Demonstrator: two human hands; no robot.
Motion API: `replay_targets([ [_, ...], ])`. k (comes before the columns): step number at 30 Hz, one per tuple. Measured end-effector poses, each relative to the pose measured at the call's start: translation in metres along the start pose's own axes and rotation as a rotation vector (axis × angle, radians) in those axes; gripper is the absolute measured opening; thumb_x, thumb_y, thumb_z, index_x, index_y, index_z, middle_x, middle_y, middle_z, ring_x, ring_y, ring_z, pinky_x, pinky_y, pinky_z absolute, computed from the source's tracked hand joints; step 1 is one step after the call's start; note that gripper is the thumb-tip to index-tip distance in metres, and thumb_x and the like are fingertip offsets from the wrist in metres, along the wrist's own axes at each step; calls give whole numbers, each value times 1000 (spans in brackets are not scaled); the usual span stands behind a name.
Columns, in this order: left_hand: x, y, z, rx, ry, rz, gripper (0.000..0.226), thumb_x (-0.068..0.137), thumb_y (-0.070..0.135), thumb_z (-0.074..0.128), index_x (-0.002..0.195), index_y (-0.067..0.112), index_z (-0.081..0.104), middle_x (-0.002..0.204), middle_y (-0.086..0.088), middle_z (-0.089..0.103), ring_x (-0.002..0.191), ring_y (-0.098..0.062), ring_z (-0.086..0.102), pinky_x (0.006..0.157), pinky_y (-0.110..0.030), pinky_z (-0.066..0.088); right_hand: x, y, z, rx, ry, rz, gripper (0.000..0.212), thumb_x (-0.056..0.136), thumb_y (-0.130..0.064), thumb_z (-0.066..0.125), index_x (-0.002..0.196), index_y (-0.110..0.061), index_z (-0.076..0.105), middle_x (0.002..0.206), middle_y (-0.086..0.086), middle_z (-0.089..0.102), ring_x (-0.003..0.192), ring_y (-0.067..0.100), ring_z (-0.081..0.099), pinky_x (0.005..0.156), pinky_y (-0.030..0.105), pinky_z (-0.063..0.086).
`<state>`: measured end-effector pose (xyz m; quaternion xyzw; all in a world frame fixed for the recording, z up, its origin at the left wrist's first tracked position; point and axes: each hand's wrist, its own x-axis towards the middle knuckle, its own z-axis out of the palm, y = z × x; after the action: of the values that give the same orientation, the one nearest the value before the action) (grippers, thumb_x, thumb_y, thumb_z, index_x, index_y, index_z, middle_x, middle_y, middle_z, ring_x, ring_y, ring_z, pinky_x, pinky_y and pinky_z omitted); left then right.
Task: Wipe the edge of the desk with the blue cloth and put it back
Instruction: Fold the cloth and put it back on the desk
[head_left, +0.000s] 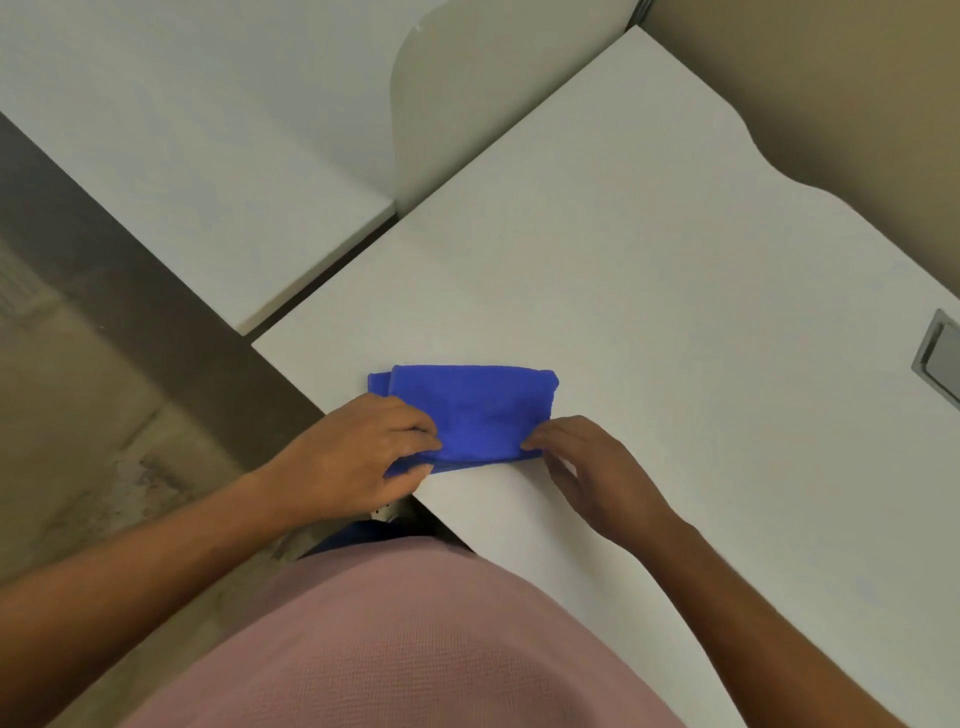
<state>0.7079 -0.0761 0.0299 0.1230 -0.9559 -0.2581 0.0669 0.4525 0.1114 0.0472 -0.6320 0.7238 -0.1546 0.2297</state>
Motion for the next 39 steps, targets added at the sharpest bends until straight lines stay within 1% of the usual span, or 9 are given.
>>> replay_targets([
  [4,13,-4,-6,-107,239,-201,28,104,28,62,114,9,80,115,-2,77,108,-21,67,96,-35,52,14,-9,-6,39,147,73,26,100,-27,57,122,-23,71,116,-9,72,109,13,63,97,30,52],
  [7,37,-16,-13,-101,45,-387,43,106,36,62,144,16,64,142,-5,65,134,-26,55,113,-41,44,41,-10,-7,-31,113,141,40,106,-32,56,145,-23,58,145,-3,57,132,19,47,112,27,39],
  [10,58,-28,-16,-174,-180,-464,57,102,49,63,152,24,55,138,-1,67,131,-23,58,108,-37,43,69,-7,-10,-82,-98,229,54,104,-40,60,155,-26,47,152,-4,50,137,25,39,116,39,37],
  [16,85,-40,-24,-312,-423,-470,28,84,49,85,105,30,80,90,16,75,82,-6,69,67,-21,46,82,13,-29,217,-260,327,35,84,-28,86,115,-26,71,109,-6,64,103,17,56,87,30,45],
  [19,102,-36,-26,-536,-451,-468,17,83,48,87,89,35,78,86,19,77,80,-4,72,69,-22,49,69,29,-46,528,-241,426,23,78,-18,90,94,-16,73,97,-4,73,89,13,67,79,31,54],
  [24,146,-14,-25,-938,-409,-468,18,87,34,85,104,27,82,110,5,82,100,-13,78,80,-28,59,19,69,-72,1061,-34,490,13,88,-16,79,97,-12,71,103,6,73,96,21,70,82,31,55],
  [28,190,11,-10,-1237,-308,-476,31,93,24,79,123,18,79,127,-5,79,114,-20,76,88,-28,62,-19,93,-85,1294,233,555,41,99,-25,71,133,-4,63,136,17,69,123,35,67,103,50,53],
  [31,225,42,4,-1409,-203,-534,30,93,24,79,122,16,79,128,-6,79,114,-23,76,86,-31,62,-43,108,-94,1382,421,586,44,100,-33,70,139,-12,64,144,14,65,135,36,62,111,52,52],
  [39,310,128,41,-1426,-164,-687,34,107,32,63,135,15,68,130,-3,78,117,-24,76,90,-45,63,-90,166,-129,1610,716,729,52,95,-17,76,140,2,59,136,13,72,130,30,67,98,36,59],
])
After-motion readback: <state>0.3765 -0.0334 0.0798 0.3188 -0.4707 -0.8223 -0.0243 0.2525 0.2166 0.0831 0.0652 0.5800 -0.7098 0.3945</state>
